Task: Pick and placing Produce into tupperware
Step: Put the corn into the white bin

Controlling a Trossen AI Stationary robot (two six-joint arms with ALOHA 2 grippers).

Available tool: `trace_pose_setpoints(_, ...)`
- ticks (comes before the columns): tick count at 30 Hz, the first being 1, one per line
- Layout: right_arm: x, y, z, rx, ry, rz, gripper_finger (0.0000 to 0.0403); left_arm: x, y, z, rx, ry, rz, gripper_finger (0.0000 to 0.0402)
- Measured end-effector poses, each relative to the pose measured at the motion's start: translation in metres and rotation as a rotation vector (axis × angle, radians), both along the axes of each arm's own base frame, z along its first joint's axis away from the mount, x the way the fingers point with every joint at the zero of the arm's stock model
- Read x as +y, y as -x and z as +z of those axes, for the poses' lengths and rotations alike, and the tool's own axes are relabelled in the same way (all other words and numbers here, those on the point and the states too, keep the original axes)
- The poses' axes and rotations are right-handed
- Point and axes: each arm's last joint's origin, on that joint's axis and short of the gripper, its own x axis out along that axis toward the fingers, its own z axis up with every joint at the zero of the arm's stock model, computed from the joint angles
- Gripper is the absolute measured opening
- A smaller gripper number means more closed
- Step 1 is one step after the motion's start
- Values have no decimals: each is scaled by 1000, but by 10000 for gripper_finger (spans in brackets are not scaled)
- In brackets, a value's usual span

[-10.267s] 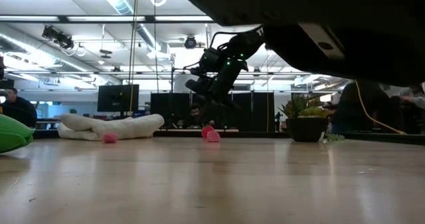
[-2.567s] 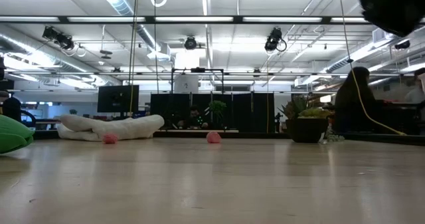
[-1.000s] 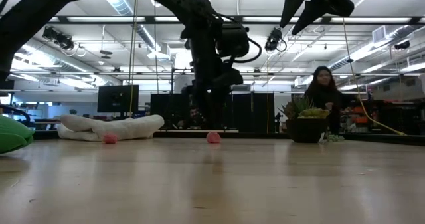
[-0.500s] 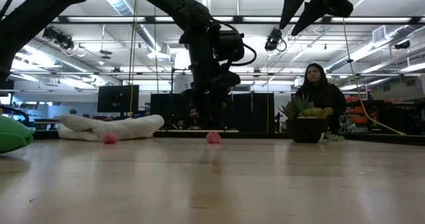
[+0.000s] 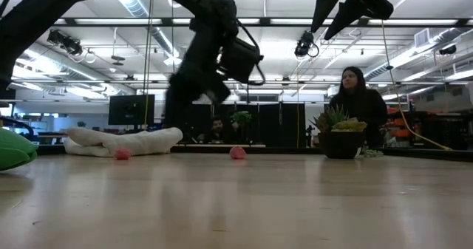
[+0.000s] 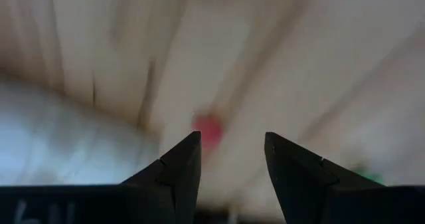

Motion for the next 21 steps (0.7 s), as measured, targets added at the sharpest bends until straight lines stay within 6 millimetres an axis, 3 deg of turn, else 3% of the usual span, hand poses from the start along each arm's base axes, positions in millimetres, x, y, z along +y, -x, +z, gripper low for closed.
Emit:
trace_pose_setpoints(2, 0, 0, 0, 0, 0, 0, 163, -9, 4, 5, 56, -27, -48, 172)
trace_pose_setpoints(10, 0, 0, 0, -1, -2, 2, 163, -46, 34, 47, -39, -93, -83, 171)
trace_pose_setpoints(13, 0, 0, 0, -1, -5, 4, 163, -64, 64, 73, -82, -116, -39, 171)
trace_pose_setpoints(16, 1, 0, 0, 1, -7, 5, 163, -87, 100, 84, -114, -94, 26, 171)
trace_pose_setpoints(18, 1, 0, 0, 2, -5, 9, 163, -104, 126, 86, -155, -61, 63, 171)
trace_pose_setpoints(21, 1, 0, 0, 1, -5, 9, 163, -128, 159, 74, -207, 3, 94, 173)
